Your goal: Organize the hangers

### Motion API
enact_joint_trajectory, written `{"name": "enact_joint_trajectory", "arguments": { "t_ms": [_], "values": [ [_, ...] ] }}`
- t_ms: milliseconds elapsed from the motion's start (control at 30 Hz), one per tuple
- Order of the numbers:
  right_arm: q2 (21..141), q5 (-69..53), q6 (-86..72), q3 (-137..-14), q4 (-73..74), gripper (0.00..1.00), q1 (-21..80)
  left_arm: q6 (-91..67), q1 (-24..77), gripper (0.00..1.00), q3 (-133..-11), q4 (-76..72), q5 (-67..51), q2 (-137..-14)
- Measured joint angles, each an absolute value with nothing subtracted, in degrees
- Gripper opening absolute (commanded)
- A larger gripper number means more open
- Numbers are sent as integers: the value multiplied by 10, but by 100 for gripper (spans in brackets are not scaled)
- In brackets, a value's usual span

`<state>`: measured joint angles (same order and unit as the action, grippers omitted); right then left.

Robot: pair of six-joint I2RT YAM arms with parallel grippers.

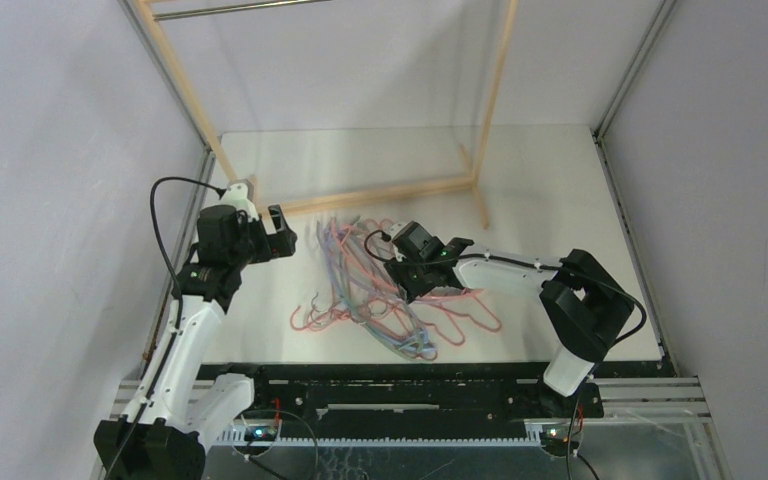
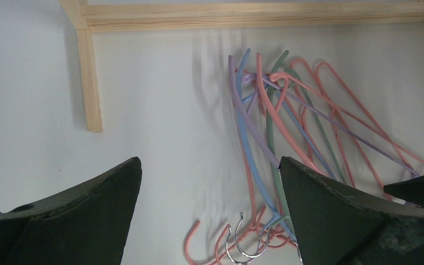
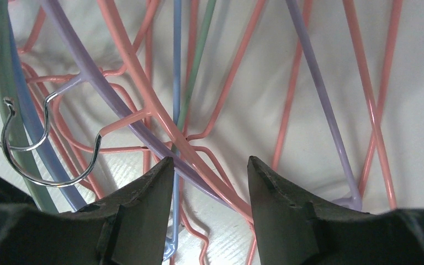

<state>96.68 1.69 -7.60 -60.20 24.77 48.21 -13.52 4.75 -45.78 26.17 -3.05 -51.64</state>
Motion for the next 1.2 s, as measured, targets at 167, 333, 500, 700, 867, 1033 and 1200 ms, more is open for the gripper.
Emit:
{"name": "enact_joint_trajectory", "arguments": {
  "t_ms": [167,333,500,700,867,1033,1200],
  "values": [
    [967,55,-90,-604,249,62,474,-135,48,100,-457,258,-29,-511],
    [967,102,-96,-605,248,62,474,-135,48,100,-457,258,-27,-504],
    [973,118,-97,-609,242,39,472,-135,48,100,-457,258,-25,-498],
    [980,99,-79,-613,226,0,464,-135,48,100,-457,258,-20,-498],
    [977,77,-56,-614,222,0,469,-135,48,100,-457,258,-17,-498],
    [973,40,-43,-616,234,0,480,-135,48,100,-457,259,-17,-496],
    [975,-34,-35,-634,278,0,502,-135,48,100,-455,258,-16,-490]
  ]
}}
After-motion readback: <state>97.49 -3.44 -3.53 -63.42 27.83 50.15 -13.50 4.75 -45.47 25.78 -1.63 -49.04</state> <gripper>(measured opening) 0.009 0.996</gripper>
